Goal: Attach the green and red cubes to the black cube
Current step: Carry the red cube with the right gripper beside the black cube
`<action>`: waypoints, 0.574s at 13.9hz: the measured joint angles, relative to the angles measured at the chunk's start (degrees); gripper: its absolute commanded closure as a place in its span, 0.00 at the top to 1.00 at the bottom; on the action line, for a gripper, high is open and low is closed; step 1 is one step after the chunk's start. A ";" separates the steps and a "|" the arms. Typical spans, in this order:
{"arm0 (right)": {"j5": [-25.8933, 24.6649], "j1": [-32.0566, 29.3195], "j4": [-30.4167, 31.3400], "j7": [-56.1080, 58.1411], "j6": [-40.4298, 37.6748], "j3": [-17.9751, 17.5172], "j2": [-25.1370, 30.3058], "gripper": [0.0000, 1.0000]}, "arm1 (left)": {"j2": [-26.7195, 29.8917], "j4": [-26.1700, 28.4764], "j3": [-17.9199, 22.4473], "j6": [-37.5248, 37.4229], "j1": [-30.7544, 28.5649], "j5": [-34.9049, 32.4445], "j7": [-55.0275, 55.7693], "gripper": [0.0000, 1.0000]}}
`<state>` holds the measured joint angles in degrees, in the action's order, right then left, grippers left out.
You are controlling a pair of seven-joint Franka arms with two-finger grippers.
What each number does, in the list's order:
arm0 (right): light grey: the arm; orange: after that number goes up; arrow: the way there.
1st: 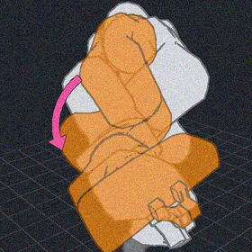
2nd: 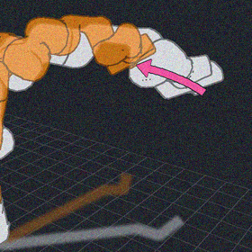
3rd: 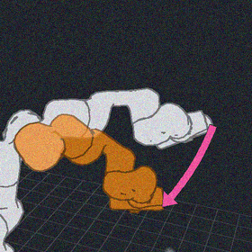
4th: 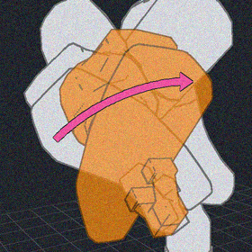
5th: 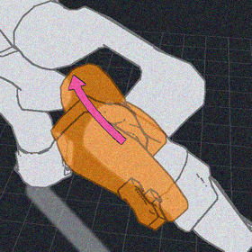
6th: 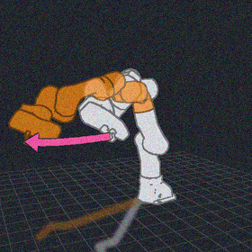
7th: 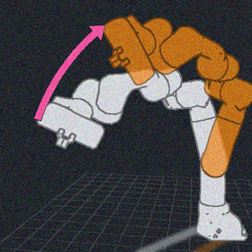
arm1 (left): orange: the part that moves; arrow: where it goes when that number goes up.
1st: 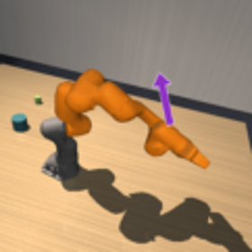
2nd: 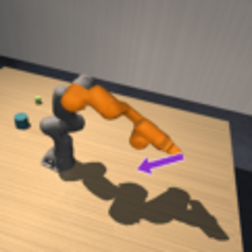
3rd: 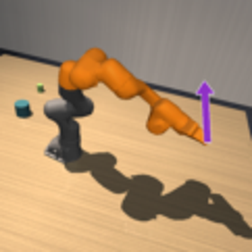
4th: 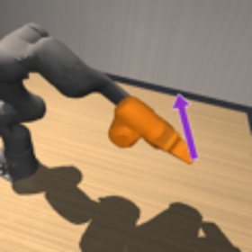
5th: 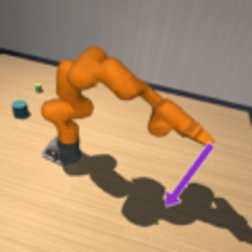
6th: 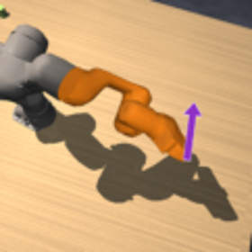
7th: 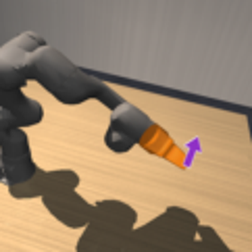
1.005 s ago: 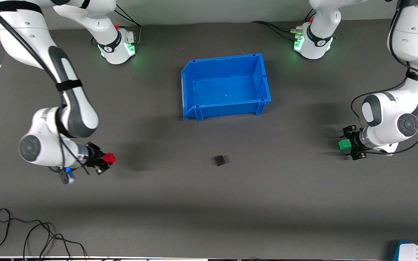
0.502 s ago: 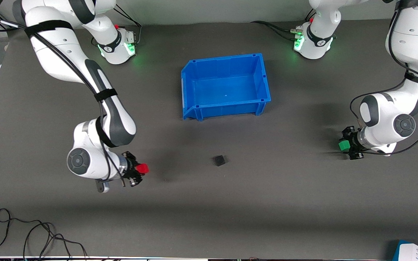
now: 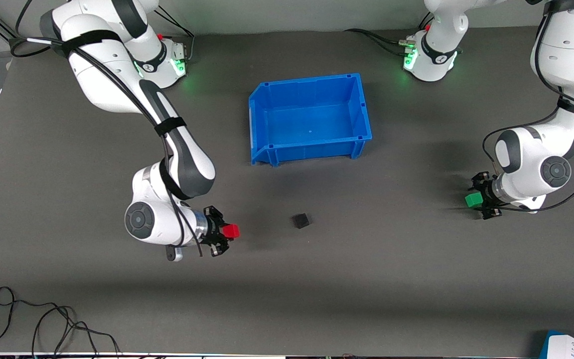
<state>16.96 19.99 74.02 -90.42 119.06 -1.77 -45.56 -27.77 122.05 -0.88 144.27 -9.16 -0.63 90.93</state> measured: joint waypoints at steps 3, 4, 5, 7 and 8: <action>0.26 0.09 -0.68 -0.34 -0.01 -0.67 -0.40 0.14 | 0.40 0.16 0.01 -0.31 0.02 -0.19 0.00 0.00; 0.29 0.43 -0.71 -0.77 0.07 -0.87 -0.55 0.14 | 0.40 0.15 0.01 -0.28 0.04 -0.27 0.00 0.00; 0.31 1.06 -0.94 -1.92 0.73 -0.98 -0.86 0.14 | 0.41 0.12 0.01 -0.20 0.07 -0.30 0.00 0.00; 0.33 2.73 -2.41 -4.86 3.91 -1.03 -2.09 0.14 | 1.01 -0.26 -0.16 -0.27 0.21 -0.31 0.01 0.00; 0.34 3.45 -3.41 -5.99 4.74 -1.07 -2.99 0.14 | 1.66 -0.62 -0.35 -0.68 0.51 -0.31 0.05 0.00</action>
<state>17.30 23.45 70.61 -96.41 123.80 -2.84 -48.55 -26.11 121.43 -1.24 143.59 -8.65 -0.94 90.98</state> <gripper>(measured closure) 0.604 0.630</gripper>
